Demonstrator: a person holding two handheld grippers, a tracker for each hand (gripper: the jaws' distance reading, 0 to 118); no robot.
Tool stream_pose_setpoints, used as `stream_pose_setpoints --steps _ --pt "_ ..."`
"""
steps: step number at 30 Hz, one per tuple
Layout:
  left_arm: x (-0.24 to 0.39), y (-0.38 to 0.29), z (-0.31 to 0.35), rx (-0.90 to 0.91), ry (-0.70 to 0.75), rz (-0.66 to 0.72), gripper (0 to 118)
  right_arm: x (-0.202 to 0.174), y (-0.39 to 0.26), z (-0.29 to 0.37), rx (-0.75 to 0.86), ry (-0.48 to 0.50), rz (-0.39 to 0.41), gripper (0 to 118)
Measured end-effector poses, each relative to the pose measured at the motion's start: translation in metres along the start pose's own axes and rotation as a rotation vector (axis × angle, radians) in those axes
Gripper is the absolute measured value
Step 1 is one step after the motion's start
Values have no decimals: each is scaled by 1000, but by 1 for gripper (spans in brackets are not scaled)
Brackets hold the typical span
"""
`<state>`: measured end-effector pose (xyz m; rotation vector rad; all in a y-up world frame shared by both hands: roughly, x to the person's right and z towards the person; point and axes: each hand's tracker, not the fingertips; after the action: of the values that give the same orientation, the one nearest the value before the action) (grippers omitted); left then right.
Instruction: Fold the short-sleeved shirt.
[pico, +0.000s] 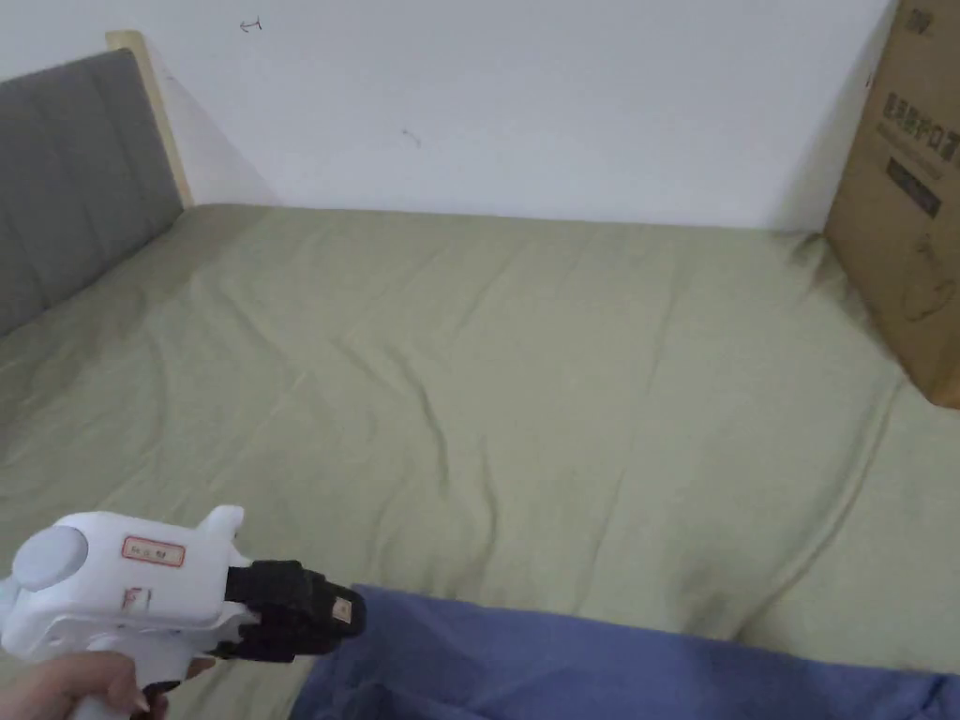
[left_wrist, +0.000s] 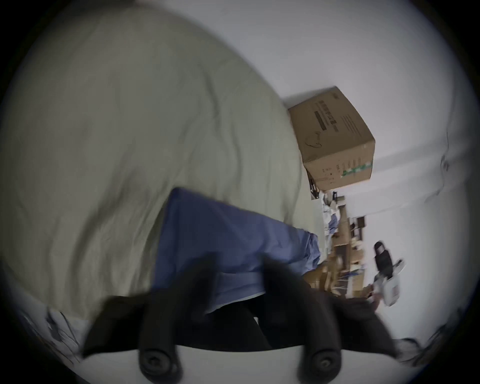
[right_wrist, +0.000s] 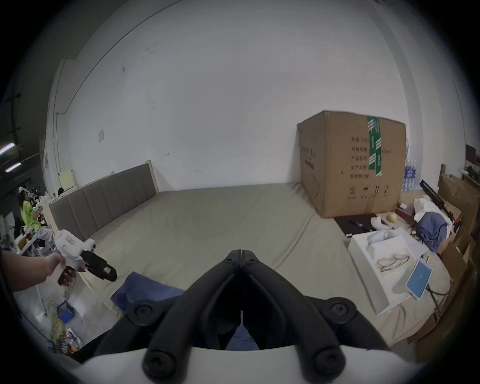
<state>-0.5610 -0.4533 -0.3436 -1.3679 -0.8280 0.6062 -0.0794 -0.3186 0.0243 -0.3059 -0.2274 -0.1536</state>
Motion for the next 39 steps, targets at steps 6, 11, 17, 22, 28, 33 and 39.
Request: stream_pose_setpoints --steps 6,11,17,22,28,33,39 --pt "-50 8 -37 -56 -31 83 118 -11 -9 -22 -101 9 -11 0" --pt "-76 34 -58 -80 -194 43 118 -20 -13 -33 -156 19 15 0" --pt "-48 17 -100 -194 -268 17 118 -25 -18 -46 -186 28 12 0" --pt "-27 8 -86 -166 -149 -94 92 -29 -19 -49 -193 52 -18 0" --pt "8 2 -69 -76 134 -228 4 -33 -17 -43 -186 73 26 0" --pt "34 10 -24 48 388 -341 4 -31 -16 -38 -173 82 48 0" --pt "53 15 4 93 766 -329 4 -21 -27 -33 -162 110 -17 0"
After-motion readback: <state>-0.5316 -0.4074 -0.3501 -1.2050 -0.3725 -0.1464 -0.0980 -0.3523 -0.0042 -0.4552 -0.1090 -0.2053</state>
